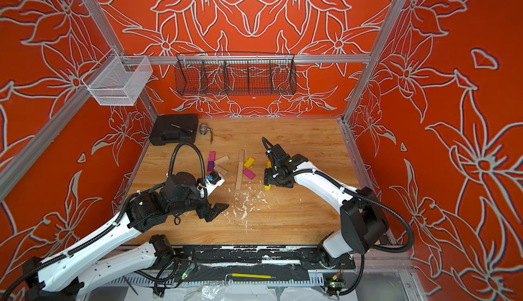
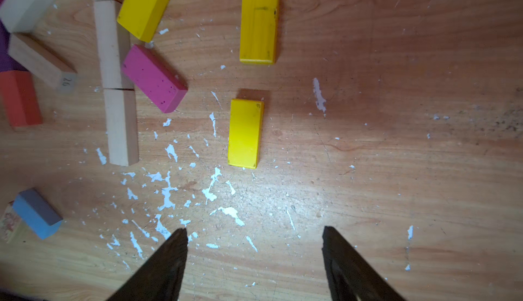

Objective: Assemble the letter k with building blocks
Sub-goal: Assemble the building block at the center of the board.

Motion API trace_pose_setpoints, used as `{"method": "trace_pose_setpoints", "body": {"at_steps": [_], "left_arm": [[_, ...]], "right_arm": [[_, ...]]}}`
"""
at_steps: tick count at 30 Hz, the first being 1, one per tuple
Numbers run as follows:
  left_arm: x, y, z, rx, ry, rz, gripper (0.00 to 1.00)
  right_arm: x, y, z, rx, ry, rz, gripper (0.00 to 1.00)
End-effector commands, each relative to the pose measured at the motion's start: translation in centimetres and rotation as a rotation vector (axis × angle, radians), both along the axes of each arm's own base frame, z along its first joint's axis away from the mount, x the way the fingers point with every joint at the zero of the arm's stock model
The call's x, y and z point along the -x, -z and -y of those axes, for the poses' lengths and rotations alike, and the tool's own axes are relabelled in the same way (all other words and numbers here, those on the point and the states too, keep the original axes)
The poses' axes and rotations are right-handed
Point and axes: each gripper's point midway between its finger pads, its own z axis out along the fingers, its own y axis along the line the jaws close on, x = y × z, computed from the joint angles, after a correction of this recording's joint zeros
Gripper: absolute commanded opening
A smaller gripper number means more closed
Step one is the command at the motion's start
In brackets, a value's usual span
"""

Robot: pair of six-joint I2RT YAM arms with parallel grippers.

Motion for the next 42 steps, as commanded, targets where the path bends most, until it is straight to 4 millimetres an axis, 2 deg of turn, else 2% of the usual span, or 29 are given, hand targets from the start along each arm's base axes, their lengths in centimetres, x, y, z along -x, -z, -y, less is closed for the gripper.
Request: {"method": "trace_pose_setpoints", "body": {"at_steps": [1,5,13,29,33,38,42], "left_arm": [[0.8,1.0,0.7,-0.072,0.182,0.099,0.96],[1.6,1.1,1.9,-0.019,0.271,0.126,0.98],[2.2,1.9,1.5,-0.052,0.300,0.117,0.98],[1.9,2.4,2.0,-0.060,0.299,0.076,0.97],[1.8,2.5,2.0,-0.062,0.296,0.075,0.97],[1.6,2.6,2.0,-0.066,0.292,0.080,0.97],[1.6,2.6,2.1,-0.067,0.294,0.078,0.97]], "right_arm": [[-1.8,-0.1,-0.6,0.019,0.040,0.047,0.75],[-2.7,1.7,-1.2,0.043,0.043,0.030,0.71],[-3.4,4.4,-1.9,0.058,0.041,-0.007,0.57],[-4.0,6.6,-2.3,0.083,0.040,-0.037,0.39],[-4.1,6.7,-2.6,0.068,0.047,-0.040,0.40],[-4.3,5.8,-2.6,0.064,0.052,-0.023,0.41],[-4.4,5.9,-2.5,0.070,0.062,-0.026,0.50]]}}
